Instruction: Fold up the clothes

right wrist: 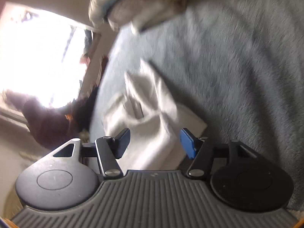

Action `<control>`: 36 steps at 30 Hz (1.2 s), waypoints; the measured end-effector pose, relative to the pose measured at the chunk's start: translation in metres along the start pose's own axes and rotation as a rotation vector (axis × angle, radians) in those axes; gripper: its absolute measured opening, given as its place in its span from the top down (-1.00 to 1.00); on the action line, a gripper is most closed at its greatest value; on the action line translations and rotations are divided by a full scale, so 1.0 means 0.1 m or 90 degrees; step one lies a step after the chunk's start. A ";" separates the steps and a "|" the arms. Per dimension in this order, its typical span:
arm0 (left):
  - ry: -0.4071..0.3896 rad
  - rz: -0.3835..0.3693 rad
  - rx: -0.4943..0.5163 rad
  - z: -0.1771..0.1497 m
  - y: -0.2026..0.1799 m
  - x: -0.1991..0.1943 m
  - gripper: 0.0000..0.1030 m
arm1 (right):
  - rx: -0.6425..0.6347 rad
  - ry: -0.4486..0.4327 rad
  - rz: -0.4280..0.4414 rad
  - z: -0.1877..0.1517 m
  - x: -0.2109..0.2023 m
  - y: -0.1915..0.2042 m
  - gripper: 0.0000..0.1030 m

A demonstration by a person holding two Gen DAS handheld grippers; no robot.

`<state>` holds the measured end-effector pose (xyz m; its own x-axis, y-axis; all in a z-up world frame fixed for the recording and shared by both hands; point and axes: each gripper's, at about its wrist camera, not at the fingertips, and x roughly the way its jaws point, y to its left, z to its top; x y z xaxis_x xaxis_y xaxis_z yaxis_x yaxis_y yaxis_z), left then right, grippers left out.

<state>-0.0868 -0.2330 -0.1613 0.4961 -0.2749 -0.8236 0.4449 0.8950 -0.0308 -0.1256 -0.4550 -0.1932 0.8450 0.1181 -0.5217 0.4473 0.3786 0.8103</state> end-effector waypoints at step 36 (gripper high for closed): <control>0.001 -0.076 -0.028 0.38 0.27 0.09 -0.31 | 0.008 -0.040 -0.112 0.01 0.16 -0.19 0.98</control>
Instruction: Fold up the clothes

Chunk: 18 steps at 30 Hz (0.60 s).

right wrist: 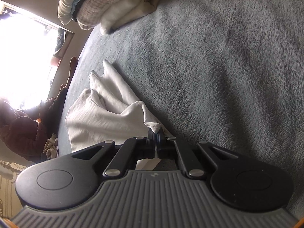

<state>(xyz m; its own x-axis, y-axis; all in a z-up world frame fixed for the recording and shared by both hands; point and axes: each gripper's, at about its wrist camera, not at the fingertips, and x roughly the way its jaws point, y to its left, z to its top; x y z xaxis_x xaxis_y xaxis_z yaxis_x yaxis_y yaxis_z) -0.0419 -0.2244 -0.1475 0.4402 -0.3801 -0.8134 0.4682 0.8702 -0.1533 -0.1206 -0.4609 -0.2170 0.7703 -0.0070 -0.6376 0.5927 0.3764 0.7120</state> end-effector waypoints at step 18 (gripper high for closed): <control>-0.029 -0.046 -0.025 -0.27 0.19 0.20 -0.37 | -0.279 -0.062 0.036 0.12 -0.16 1.11 0.48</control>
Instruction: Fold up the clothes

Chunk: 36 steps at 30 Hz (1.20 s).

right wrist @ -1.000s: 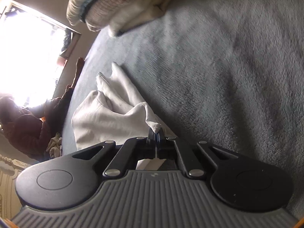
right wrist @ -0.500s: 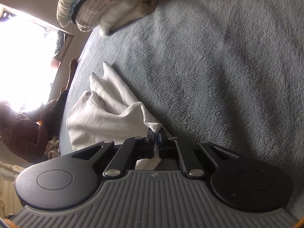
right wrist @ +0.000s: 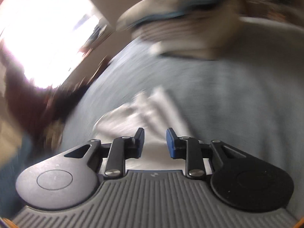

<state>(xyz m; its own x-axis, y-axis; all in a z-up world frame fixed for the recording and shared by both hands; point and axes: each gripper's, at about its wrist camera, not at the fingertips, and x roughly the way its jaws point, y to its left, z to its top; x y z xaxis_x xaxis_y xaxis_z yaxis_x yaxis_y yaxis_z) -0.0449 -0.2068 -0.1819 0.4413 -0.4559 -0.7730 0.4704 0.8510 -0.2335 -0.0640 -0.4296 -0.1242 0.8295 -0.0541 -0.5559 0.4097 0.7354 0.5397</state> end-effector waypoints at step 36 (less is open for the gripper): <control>-0.026 -0.045 0.053 0.00 0.10 0.06 -0.48 | -0.188 0.082 -0.041 0.70 1.49 0.49 0.12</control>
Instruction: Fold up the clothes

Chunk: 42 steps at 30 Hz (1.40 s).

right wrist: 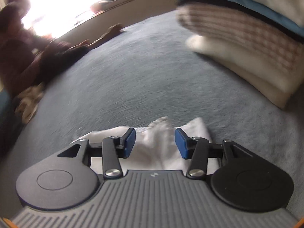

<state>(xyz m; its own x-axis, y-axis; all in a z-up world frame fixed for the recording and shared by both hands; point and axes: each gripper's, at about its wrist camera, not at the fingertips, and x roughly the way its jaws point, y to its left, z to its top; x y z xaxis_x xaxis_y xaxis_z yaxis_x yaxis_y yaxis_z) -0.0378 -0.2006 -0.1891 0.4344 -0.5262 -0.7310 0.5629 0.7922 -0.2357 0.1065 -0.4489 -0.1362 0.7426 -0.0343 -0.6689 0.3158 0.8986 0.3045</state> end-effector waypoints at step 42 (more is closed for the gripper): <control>0.000 -0.002 0.038 0.07 0.03 -0.01 -0.55 | -0.102 -0.030 -0.005 -0.13 -0.25 0.35 0.67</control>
<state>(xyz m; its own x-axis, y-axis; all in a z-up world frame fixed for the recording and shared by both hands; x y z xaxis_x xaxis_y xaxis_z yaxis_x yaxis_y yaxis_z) -0.0320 -0.1996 -0.1848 0.4330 -0.5284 -0.7303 0.6054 0.7707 -0.1987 0.0912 -0.4109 -0.1180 0.7682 -0.0583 -0.6375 0.2261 0.9564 0.1850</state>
